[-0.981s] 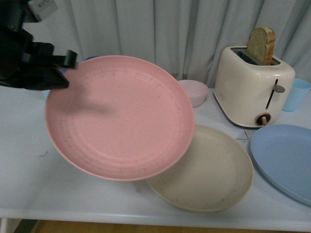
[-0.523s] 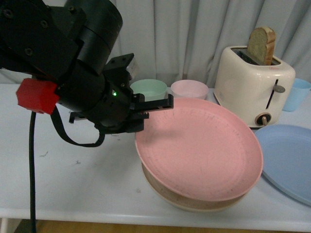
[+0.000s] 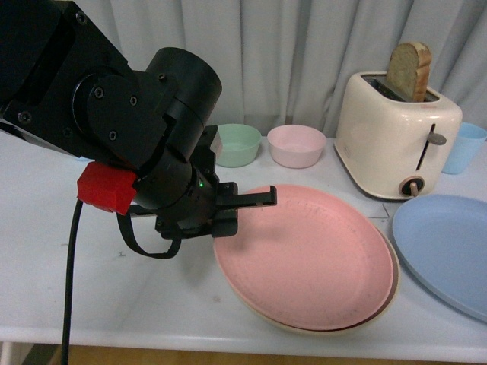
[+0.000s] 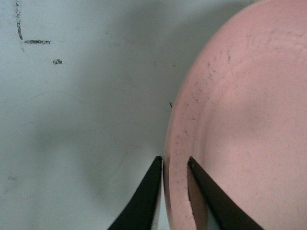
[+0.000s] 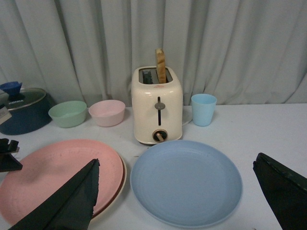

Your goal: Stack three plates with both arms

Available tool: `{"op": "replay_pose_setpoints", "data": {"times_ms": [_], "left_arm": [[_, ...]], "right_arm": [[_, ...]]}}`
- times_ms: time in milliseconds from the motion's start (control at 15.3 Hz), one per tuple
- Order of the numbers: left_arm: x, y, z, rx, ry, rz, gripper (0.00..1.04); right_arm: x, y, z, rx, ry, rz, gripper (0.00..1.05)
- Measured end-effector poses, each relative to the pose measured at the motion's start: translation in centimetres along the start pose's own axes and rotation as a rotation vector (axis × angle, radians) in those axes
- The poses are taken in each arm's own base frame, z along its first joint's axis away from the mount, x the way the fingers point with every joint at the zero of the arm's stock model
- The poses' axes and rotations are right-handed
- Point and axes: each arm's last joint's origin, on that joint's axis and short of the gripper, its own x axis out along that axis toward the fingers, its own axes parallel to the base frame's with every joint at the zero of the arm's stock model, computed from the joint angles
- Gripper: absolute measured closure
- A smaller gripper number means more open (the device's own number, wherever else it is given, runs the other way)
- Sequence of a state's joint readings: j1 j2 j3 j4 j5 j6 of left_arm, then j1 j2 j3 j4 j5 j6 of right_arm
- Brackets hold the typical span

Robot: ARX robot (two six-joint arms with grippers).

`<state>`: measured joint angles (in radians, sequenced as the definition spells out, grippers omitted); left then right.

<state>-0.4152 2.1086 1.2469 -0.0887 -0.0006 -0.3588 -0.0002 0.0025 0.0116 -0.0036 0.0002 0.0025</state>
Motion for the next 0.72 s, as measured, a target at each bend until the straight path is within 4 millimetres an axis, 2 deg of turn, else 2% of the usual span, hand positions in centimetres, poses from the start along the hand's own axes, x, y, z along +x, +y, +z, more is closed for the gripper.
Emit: {"op": "replay_pose_setpoints", "data": {"times_ms": [196, 327, 392, 458, 523, 588, 654, 719], "left_arm": [[-0.7, -0.2, 0.4, 0.002, -0.034, -0.018, 0.6], [-2.3, -0.3, 0.7, 0.011, -0.076, -0.041, 0.46], [-5.2, -0.4, 1.1, 0.05, -0.157, -0.046, 0.32], [-11.2, 0.2, 1.4, 0.129, -0.398, -0.033, 0.08], [-14.4, 1.1, 0.8, 0.141, -0.527, -0.031, 0.06], [-16.2, 1.4, 0.6, 0.147, -0.6, -0.02, 0.08], [-16.8, 1.9, 0.6, 0.121, -0.846, 0.081, 0.19], [-16.4, 3.7, -1.8, 0.11, -0.913, 0.169, 0.32]], "right_arm": [[0.0, 0.0, 0.0, 0.0, 0.0, 0.0, 0.06], [0.0, 0.0, 0.0, 0.0, 0.0, 0.0, 0.06], [0.0, 0.0, 0.0, 0.0, 0.0, 0.0, 0.06], [0.0, 0.0, 0.0, 0.0, 0.0, 0.0, 0.06], [0.0, 0.0, 0.0, 0.0, 0.0, 0.0, 0.06], [0.0, 0.0, 0.0, 0.0, 0.001, 0.0, 0.06], [0.0, 0.0, 0.0, 0.0, 0.0, 0.001, 0.06], [0.0, 0.0, 0.0, 0.0, 0.0, -0.001, 0.06]]}}
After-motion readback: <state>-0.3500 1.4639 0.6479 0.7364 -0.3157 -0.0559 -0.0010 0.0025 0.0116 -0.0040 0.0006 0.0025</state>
